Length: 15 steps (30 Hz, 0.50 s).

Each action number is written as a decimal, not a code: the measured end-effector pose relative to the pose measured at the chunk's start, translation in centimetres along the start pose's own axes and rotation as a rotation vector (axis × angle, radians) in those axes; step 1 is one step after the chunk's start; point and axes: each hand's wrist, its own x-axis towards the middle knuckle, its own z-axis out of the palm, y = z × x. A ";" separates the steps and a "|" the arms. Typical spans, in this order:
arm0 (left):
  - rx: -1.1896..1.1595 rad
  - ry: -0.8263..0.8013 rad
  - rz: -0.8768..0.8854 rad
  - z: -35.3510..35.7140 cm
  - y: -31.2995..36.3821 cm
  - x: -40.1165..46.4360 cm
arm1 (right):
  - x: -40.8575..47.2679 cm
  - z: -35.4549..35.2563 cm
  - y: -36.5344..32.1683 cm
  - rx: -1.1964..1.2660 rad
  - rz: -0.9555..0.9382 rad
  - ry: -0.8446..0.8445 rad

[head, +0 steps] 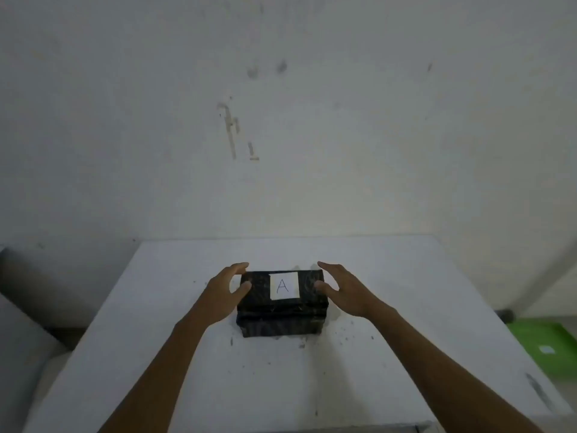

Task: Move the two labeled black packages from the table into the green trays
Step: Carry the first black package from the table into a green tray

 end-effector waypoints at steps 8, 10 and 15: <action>-0.214 0.056 -0.215 4.9 -5.5 2.3 | 2.8 6.5 3.1 0.178 0.157 0.108; -0.292 0.061 -0.282 6.0 -6.5 3.2 | 4.1 7.5 3.7 0.249 0.204 0.170; -0.379 0.052 -0.361 8.4 -7.5 5.1 | 6.3 9.3 4.5 0.582 0.316 0.234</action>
